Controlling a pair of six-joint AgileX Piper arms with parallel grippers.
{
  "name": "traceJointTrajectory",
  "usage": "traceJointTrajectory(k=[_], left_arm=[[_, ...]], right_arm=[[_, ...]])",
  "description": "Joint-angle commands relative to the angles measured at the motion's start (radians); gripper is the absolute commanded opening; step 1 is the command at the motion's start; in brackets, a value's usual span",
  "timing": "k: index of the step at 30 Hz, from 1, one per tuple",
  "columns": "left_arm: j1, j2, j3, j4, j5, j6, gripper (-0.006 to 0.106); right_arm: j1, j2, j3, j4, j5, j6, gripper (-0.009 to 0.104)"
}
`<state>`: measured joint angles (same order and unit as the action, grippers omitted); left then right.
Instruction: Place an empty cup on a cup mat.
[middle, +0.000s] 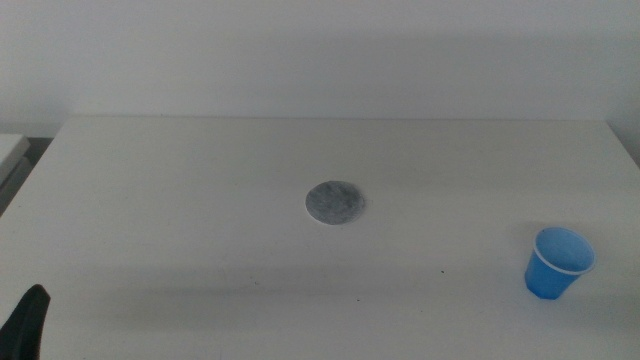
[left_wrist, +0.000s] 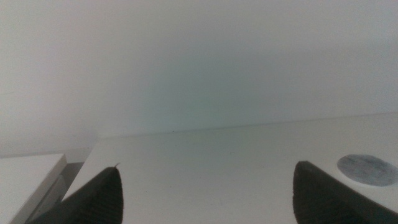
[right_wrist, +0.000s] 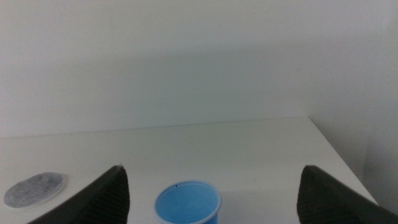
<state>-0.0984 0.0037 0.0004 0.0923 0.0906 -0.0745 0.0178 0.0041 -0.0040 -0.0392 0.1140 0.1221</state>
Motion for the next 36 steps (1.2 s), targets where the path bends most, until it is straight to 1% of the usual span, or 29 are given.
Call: traceJointTrajectory(k=[1,5,7,9,12,19,21,24,27,30,32,34,36], left_arm=[[-0.003,-0.004,0.000,-0.004,-0.005,-0.003,0.094],[-0.003,-0.004,0.000,-0.004,-0.005,-0.003,0.094],[-0.003,-0.004,0.000,-0.004,-0.005,-0.003,0.094],[-0.003,-0.004,0.000,-0.004,-0.005,-0.003,0.094],[-0.003,-0.004,0.000,-0.004,-0.005,-0.003,0.094],[-0.003,-0.004,0.000,-0.004,-0.005,-0.003,0.094],[-0.003,-0.004,0.000,-0.004,-0.005,-0.003,0.094],[-0.003,-0.004,0.000,-0.004,-0.005,-0.003,0.094],[-0.003,-0.004,0.000,-0.004,-0.005,-0.003,0.094],[-0.003,-0.004,0.000,-0.004,-0.005,-0.003,0.094],[-0.003,-0.004,0.000,-0.004,-0.005,-0.003,0.094],[-0.003,-0.004,0.000,-0.004,-0.005,-0.003,0.094],[-0.003,-0.004,0.000,-0.004,-0.005,-0.003,0.094]], right_arm=[[-0.008,-0.004,0.004,0.001,-0.001,0.012,0.087],[-0.008,0.006,-0.053,0.006,-0.004,0.020,0.087],[-0.008,0.071,-0.109,0.006,0.007,0.020,0.087],[-0.008,0.155,-0.182,0.006,0.060,0.020,0.087],[-0.008,0.313,-0.332,0.006,0.207,0.011,0.087],[-0.008,0.694,-0.772,0.006,0.728,0.009,0.087],[-0.008,0.772,-0.864,0.006,0.819,0.011,0.087],[-0.008,0.861,-0.968,0.020,0.845,0.019,0.087],[-0.008,0.918,-1.012,0.022,0.854,0.019,0.087],[-0.008,0.943,-1.015,0.073,0.800,0.065,0.087],[-0.008,0.953,-1.015,0.123,0.786,0.071,0.087],[-0.008,0.957,-1.015,0.148,0.777,0.051,0.087],[-0.008,0.959,-1.015,0.169,0.781,-0.017,0.087]])
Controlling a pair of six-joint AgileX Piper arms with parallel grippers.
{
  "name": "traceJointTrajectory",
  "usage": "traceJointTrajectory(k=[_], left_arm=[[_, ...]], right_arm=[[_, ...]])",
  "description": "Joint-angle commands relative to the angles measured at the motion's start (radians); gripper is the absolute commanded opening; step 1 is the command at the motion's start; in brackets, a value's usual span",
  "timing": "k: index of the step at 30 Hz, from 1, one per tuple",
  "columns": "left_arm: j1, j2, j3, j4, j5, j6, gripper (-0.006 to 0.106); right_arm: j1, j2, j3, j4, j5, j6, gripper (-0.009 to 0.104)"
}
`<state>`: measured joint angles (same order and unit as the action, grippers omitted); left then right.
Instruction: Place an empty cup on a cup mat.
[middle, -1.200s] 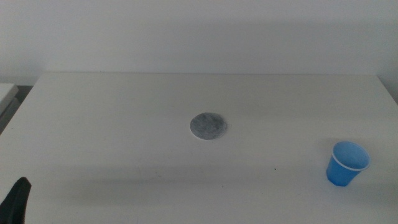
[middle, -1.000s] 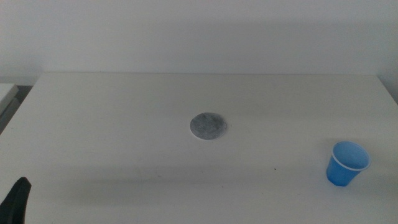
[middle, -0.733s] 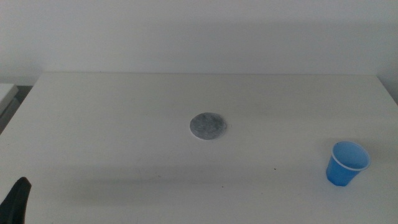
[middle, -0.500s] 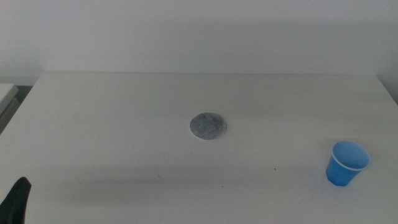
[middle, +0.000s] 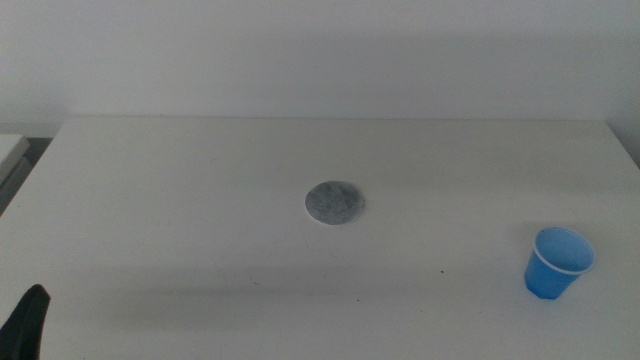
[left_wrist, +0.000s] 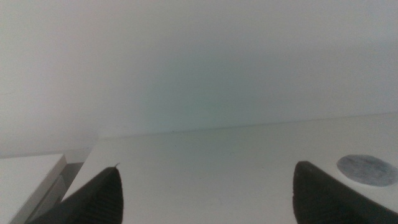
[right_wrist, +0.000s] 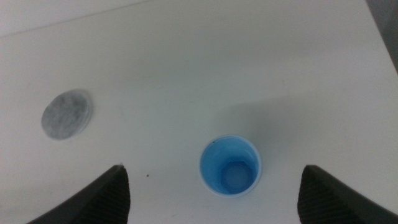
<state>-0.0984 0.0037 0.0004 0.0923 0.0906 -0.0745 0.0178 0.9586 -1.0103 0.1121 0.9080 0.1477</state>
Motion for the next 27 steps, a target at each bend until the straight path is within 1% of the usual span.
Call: traceJointTrajectory(k=[1,3,6,8,14,18,20,24,26,27], left_arm=[[-0.003,-0.004,0.000,-0.004,-0.005,-0.003,0.094],[-0.003,-0.004,0.000,-0.004,-0.005,-0.003,0.094],[-0.003,-0.004,0.000,-0.004,-0.005,-0.003,0.094],[-0.003,-0.004,0.000,-0.004,-0.005,-0.003,0.094],[-0.003,-0.004,0.000,-0.004,-0.005,-0.003,0.094],[-0.003,-0.004,0.000,-0.004,-0.005,-0.003,0.094],[-0.003,-0.004,0.000,-0.004,-0.005,-0.003,0.094],[-0.003,-0.004,0.000,-0.004,-0.005,-0.003,0.094],[-0.003,-0.004,0.000,-0.004,-0.005,-0.003,0.094],[-0.003,-0.004,0.000,-0.004,-0.005,-0.003,0.094]], right_arm=[[-0.008,0.009,-0.008,0.032,-0.008,-0.071,0.087],[-0.008,0.029,-0.015,0.034,0.018,-0.040,0.087],[-0.008,0.108,-0.047,0.002,0.091,-0.007,0.087],[-0.008,0.183,-0.072,-0.005,0.118,-0.010,0.087],[-0.008,0.418,-0.099,-0.007,0.111,-0.037,0.087],[-0.012,0.554,-0.099,-0.044,0.079,-0.036,0.086],[-0.024,0.614,-0.099,-0.049,0.054,-0.010,0.086],[-0.040,0.710,-0.099,-0.038,0.001,-0.005,0.081],[-0.040,0.762,-0.099,-0.026,-0.023,-0.010,0.071],[-0.040,0.781,-0.099,-0.021,-0.033,-0.015,0.064]])
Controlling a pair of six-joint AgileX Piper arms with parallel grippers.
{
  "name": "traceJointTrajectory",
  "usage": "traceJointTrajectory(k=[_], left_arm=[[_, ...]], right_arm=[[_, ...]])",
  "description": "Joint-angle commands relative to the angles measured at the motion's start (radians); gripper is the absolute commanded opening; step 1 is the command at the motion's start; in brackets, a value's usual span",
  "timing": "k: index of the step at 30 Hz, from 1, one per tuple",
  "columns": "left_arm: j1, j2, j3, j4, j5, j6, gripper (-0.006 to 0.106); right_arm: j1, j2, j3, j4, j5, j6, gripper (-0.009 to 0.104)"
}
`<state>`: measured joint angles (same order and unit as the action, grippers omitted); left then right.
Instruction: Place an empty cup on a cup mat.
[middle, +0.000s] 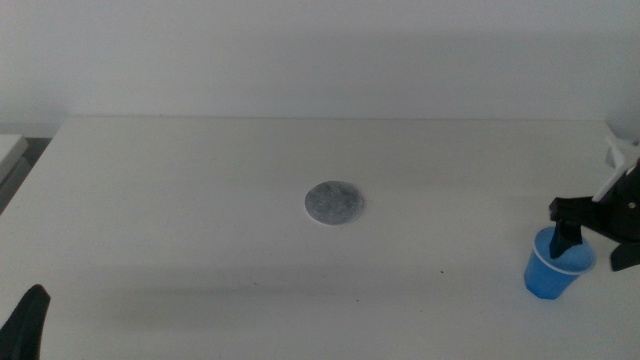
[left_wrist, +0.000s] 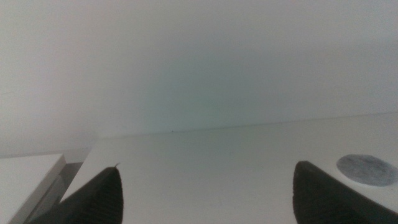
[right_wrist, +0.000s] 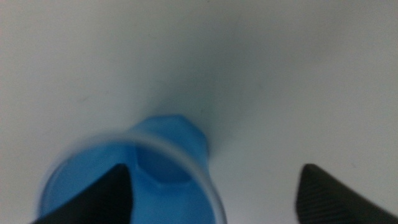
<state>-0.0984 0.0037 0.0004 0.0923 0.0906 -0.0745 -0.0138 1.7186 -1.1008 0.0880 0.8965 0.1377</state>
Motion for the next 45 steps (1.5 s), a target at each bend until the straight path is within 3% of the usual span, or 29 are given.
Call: traceJointTrajectory(k=[1,3,7,11,16,26,35,45], left_arm=[[-0.003,-0.004,0.000,-0.004,-0.005,-0.003,0.094],[-0.003,-0.004,0.000,-0.004,-0.005,-0.003,0.094],[-0.003,-0.004,0.000,-0.004,-0.005,-0.003,0.094],[-0.003,-0.004,0.000,-0.004,-0.005,-0.003,0.094],[-0.003,-0.004,0.000,-0.004,-0.005,-0.003,0.094],[-0.003,-0.004,0.000,-0.004,-0.005,-0.003,0.094],[-0.003,-0.004,0.000,-0.004,-0.005,-0.003,0.094],[-0.003,-0.004,0.000,-0.004,-0.005,-0.003,0.094]], right_arm=[[-0.009,0.038,-0.009,0.005,-0.032,-0.006,0.056],[-0.009,0.066,-0.009,0.019,-0.037,-0.006,0.038],[-0.004,0.066,-0.025,0.020,-0.004,-0.008,-0.009],[0.050,0.030,-0.121,0.023,0.080,-0.003,-0.008],[0.206,0.055,-0.348,0.020,0.181,0.024,-0.008],[0.450,0.360,-0.829,0.045,0.256,0.072,-0.008],[0.521,0.641,-1.215,0.045,0.325,0.084,-0.008],[0.523,0.722,-1.252,0.043,0.325,0.094,-0.008]])
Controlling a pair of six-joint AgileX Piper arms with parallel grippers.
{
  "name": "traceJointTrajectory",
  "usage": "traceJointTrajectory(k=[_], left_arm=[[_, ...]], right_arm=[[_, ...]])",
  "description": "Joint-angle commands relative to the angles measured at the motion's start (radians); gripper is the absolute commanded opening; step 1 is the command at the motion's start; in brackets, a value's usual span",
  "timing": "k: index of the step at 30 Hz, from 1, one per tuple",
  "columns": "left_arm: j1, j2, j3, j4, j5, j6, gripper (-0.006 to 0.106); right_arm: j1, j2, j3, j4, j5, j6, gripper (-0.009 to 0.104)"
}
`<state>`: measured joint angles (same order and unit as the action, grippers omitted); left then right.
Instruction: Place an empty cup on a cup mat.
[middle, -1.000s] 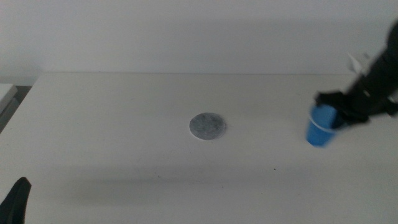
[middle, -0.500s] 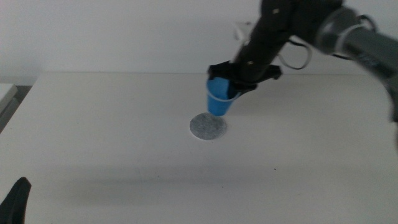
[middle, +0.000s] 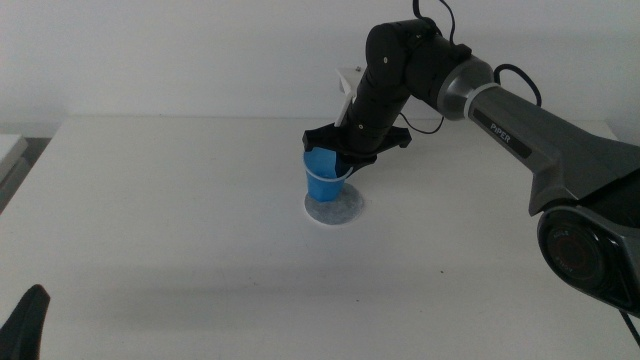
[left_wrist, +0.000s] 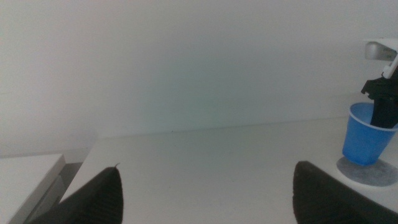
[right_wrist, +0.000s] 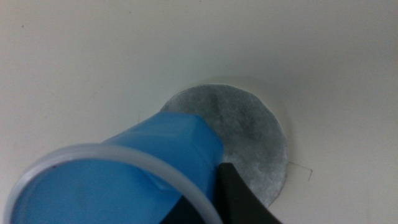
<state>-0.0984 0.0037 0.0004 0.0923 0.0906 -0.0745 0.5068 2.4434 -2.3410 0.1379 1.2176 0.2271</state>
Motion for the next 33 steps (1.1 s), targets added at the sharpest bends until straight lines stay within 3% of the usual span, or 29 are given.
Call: traceJointTrajectory(k=[1,10,16,29,30,33], left_arm=[[-0.003,-0.004,0.000,-0.004,-0.005,-0.003,0.094],[-0.003,-0.004,0.000,-0.004,-0.005,-0.003,0.094],[-0.003,-0.004,0.000,-0.004,-0.005,-0.003,0.094],[-0.003,-0.004,0.000,-0.004,-0.005,-0.003,0.094],[-0.003,-0.004,0.000,-0.004,-0.005,-0.003,0.094],[-0.003,-0.004,0.000,-0.004,-0.005,-0.003,0.094]], right_arm=[[0.002,-0.004,-0.012,-0.009,0.003,0.004,-0.008],[0.002,-0.025,0.009,-0.030,0.003,-0.014,-0.008],[0.002,-0.044,0.081,-0.085,0.003,-0.017,-0.008],[0.002,-0.003,0.087,-0.068,0.003,-0.017,-0.007],[0.002,-0.003,0.087,-0.068,0.003,-0.017,0.005],[0.002,-0.011,0.087,-0.068,0.003,-0.017,0.015]])
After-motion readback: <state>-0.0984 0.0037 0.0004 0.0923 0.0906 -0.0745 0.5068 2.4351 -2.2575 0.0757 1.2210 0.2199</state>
